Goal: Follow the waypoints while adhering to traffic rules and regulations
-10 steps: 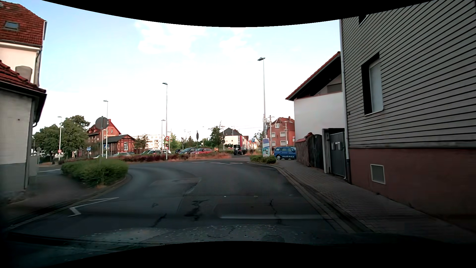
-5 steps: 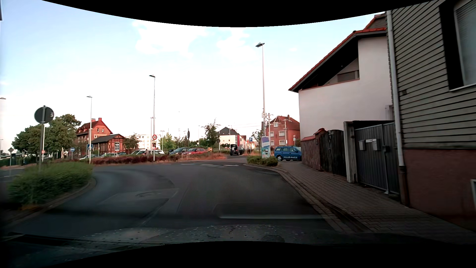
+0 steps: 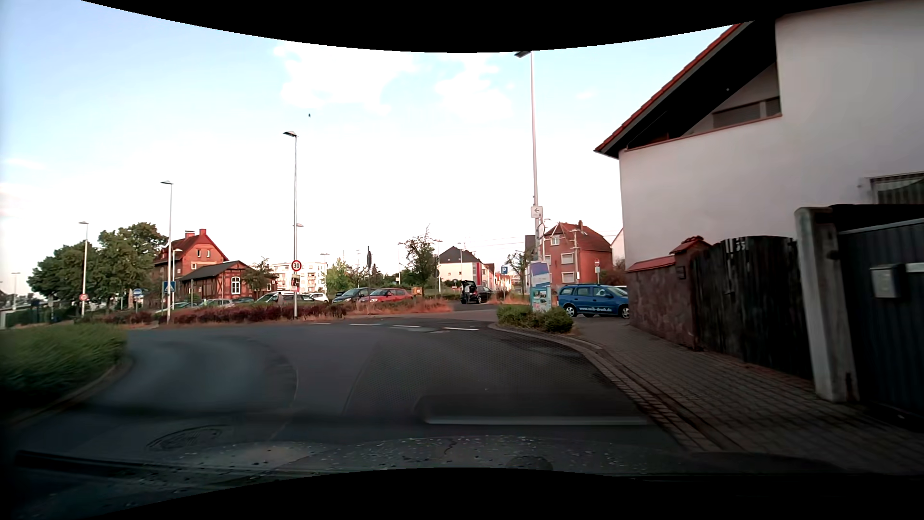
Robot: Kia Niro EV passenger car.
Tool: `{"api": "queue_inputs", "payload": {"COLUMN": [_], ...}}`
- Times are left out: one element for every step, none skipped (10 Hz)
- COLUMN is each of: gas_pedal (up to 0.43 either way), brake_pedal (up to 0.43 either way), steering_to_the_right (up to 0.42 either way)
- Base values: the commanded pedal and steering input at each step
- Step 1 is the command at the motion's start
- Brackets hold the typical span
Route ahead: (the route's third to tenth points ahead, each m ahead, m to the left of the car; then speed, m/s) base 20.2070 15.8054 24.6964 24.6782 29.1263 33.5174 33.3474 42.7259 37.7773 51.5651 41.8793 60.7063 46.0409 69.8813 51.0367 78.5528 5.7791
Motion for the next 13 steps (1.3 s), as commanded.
{"api": "queue_inputs", "payload": {"gas_pedal": [0.067,0.079,0.079,0.079,0.079,0.079,0.079,0.079,0.079,0.079,0.079,0.087,0.087], "brake_pedal": [0.000,0.000,0.000,0.000,0.000,0.000,0.000,0.000,0.000,0.000,0.000,0.000,0.000], "steering_to_the_right": [-0.139,-0.150,-0.160,-0.166,-0.173,-0.178,-0.185,-0.193,-0.201,-0.204,-0.204,-0.204,-0.204]}}
